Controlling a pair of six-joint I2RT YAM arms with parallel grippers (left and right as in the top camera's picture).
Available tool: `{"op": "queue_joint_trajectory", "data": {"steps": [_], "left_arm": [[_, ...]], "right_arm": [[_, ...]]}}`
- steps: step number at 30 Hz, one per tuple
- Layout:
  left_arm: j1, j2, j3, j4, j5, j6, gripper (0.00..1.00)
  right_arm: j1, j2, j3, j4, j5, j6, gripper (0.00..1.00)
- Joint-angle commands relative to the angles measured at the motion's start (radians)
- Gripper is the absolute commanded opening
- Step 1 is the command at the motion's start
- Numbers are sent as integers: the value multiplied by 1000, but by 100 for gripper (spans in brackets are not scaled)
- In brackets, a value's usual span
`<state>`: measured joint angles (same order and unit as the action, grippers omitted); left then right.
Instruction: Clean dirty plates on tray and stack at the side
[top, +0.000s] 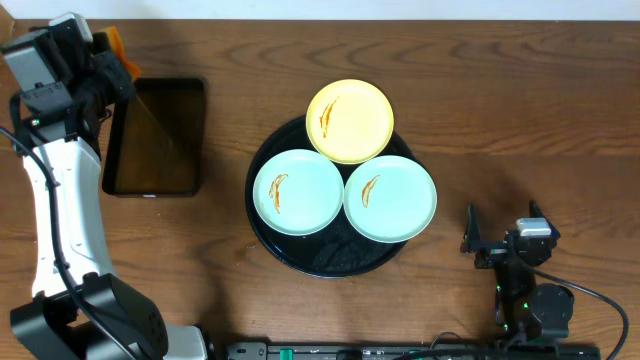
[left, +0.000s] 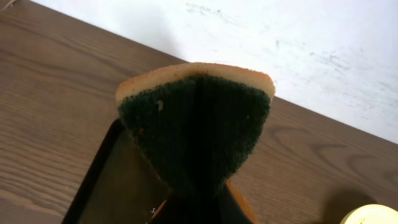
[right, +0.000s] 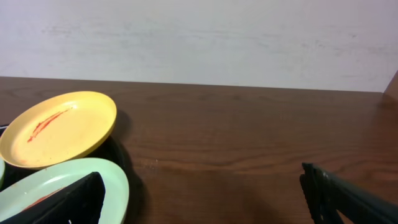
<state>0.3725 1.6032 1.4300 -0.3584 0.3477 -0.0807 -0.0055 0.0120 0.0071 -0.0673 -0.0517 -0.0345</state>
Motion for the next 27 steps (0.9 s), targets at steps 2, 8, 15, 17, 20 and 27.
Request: {"op": "queue_joint_trajectory", "data": {"steps": [2, 8, 15, 17, 20, 27], "left_arm": [[4, 12, -8, 1, -10, 10, 7], [4, 13, -8, -4, -14, 10, 7], [4, 26, -9, -29, -99, 33, 8], [4, 37, -9, -39, -99, 44, 8], [4, 53, -9, -44, -99, 43, 8], [4, 64, -9, -46, -99, 43, 8]], "right_arm": [[-8, -3, -2, -4, 2, -8, 99], [-8, -3, -2, -4, 2, -8, 99], [-8, -3, -2, -4, 2, -8, 99], [-8, -3, -2, -4, 2, -8, 99], [-8, -3, -2, -4, 2, -8, 99], [-8, -3, -2, -4, 2, -8, 99]]}}
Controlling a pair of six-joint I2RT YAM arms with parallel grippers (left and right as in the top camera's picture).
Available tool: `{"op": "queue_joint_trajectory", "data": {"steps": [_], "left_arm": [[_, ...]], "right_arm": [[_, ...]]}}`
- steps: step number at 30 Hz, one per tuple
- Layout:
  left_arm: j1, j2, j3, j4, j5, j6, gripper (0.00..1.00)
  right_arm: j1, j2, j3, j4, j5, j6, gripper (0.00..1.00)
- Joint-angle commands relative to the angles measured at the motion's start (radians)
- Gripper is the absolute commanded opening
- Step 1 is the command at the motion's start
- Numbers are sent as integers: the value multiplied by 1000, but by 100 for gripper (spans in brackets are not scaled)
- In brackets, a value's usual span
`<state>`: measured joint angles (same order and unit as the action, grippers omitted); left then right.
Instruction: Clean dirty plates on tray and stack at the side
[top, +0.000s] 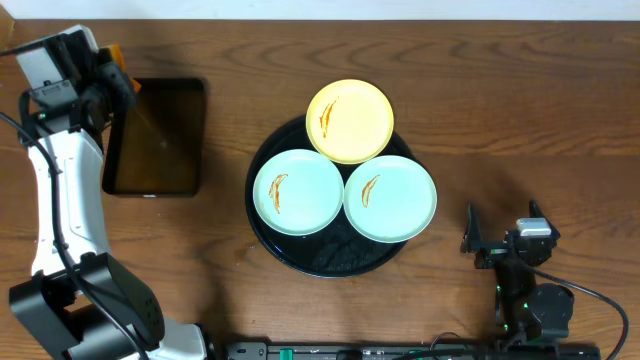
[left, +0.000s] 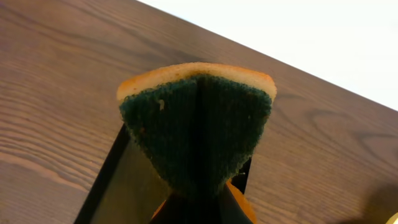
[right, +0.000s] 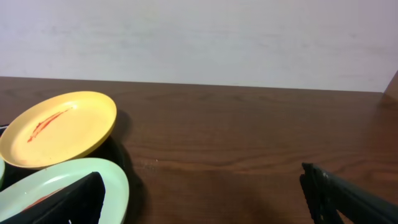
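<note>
On the round black tray (top: 325, 262) lie a yellow plate (top: 349, 120) and two mint-green plates (top: 299, 191) (top: 390, 197), each with an orange-red smear. My left gripper (top: 108, 70) is raised at the far left, over the top-left corner of a small dark rectangular tray (top: 157, 137), shut on a folded orange sponge (left: 196, 124) whose green scrub side faces the wrist camera. My right gripper (top: 503, 232) rests open near the front right, right of the plates, nothing between its fingers (right: 339, 196). The yellow plate (right: 59, 127) shows in the right wrist view.
The small dark rectangular tray (left: 109, 186) lies left of the round tray. Bare wooden table (top: 520, 110) stretches to the right and back. A white wall (right: 199, 37) rises behind the table's far edge.
My left gripper with the sponge has shifted slightly toward the table's back-left corner and tilted downward; more wood and less wall shows behind the sponge. The right arm and plates are unchanged.
</note>
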<state>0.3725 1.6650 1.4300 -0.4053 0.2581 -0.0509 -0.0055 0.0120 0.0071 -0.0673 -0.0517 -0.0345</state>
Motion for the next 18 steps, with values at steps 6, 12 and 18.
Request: {"op": "queue_joint_trajectory", "data": {"steps": [6, 12, 18], "left_arm": [[4, 2, -9, -2, -9, 14, 8], [4, 2, -9, -2, -9, 14, 8], [4, 2, -9, -2, -9, 14, 8]], "right_arm": [[-8, -3, -2, -4, 2, -8, 99], [-8, -3, -2, -4, 2, -8, 99], [-8, -3, -2, -4, 2, -8, 99]]}}
